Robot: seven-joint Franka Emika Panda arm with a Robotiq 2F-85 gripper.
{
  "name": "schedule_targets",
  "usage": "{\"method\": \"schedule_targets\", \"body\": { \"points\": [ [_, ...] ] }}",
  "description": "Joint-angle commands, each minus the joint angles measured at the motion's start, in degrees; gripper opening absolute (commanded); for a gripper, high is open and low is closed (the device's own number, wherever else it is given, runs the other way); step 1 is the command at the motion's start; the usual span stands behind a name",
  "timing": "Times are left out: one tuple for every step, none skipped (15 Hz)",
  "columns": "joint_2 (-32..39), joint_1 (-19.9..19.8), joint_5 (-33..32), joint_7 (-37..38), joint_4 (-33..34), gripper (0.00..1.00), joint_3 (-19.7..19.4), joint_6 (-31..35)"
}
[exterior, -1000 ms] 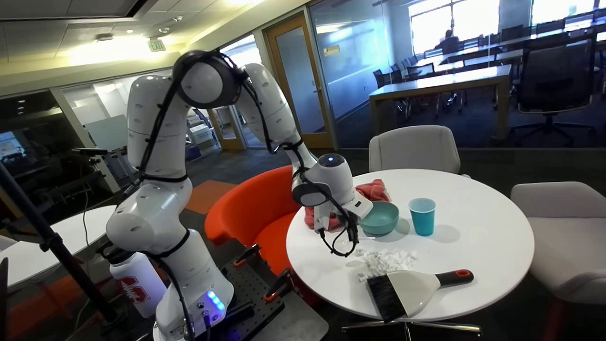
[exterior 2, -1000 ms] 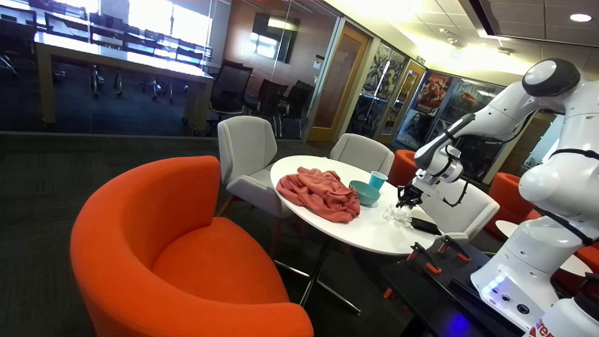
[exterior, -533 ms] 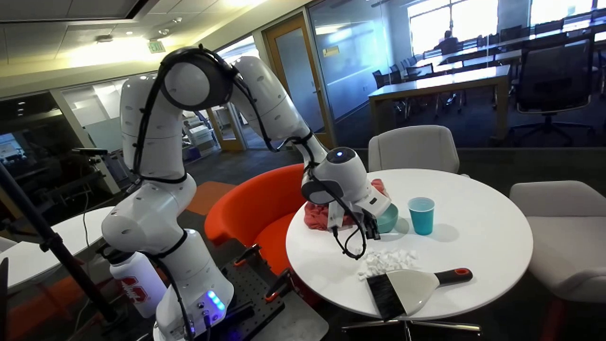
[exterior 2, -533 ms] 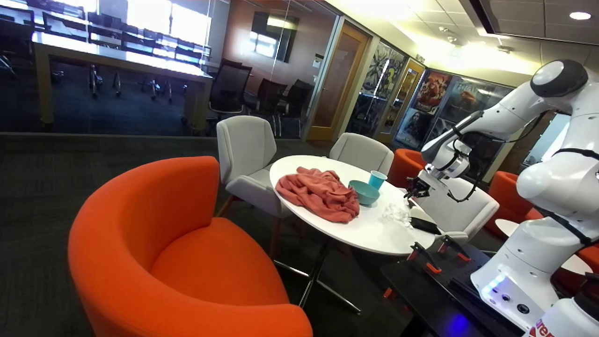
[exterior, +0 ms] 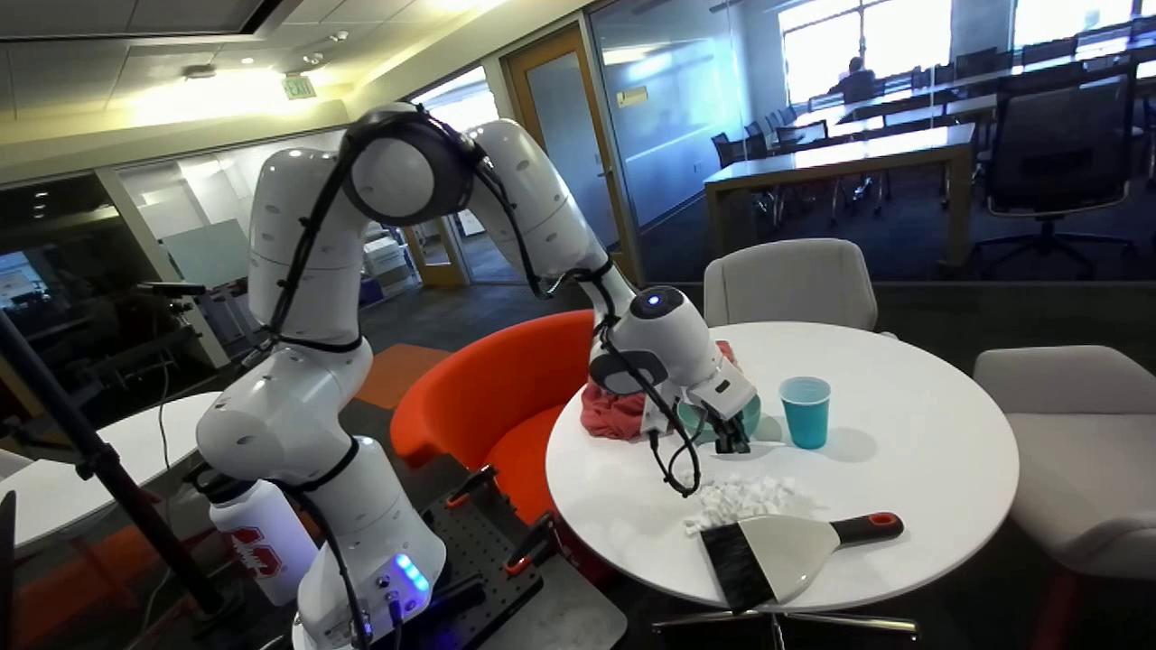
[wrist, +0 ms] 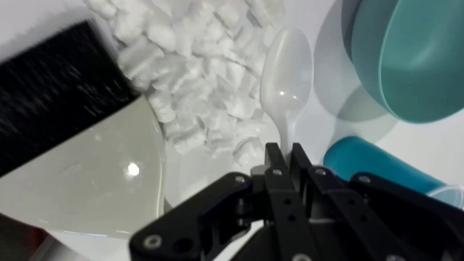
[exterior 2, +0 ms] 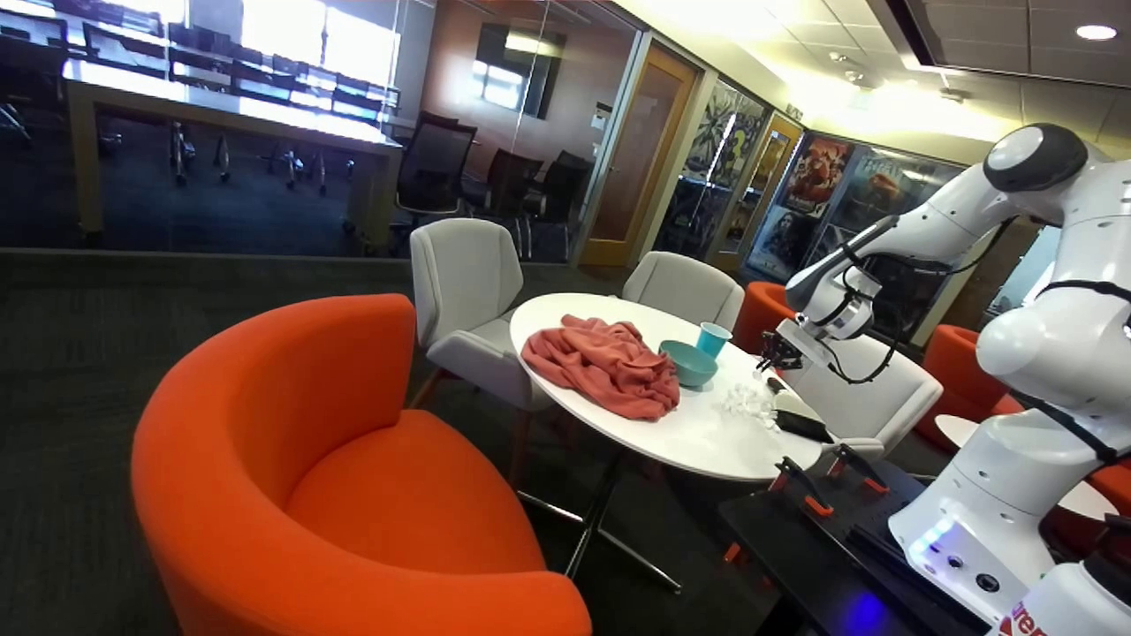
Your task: Move the white spoon forward
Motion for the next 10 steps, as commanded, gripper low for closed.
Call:
{"method": "schedule_targets", "body": {
  "points": [
    [9.66,4.95,1.15,7.43,14.0,0.02,-4.71,2.6],
    [11.78,5.97,1.6,9.3,17.88,0.02,-5.8,2.23],
    [13.63,7.26,2.11,11.3,21.67,0.02,-7.24,1.85],
    [15.56,9.34,2.74,13.51,25.52,0.02,-9.5,1.61],
    [17.3,11.24,3.49,15.65,29.41,0.02,-11.76,1.26],
    [18.73,13.42,4.53,17.86,32.71,0.02,-14.45,1.04],
    [20.67,15.71,5.74,20.15,36.47,0.02,-17.34,0.63],
    [22.42,18.03,7.14,22.6,39.66,0.02,-20.35,0.54],
    [24.79,20.67,8.64,25.37,43.26,0.02,-23.82,0.24],
    [26.94,23.6,10.29,28.5,46.26,0.02,-27.76,-0.11]
  ]
}}
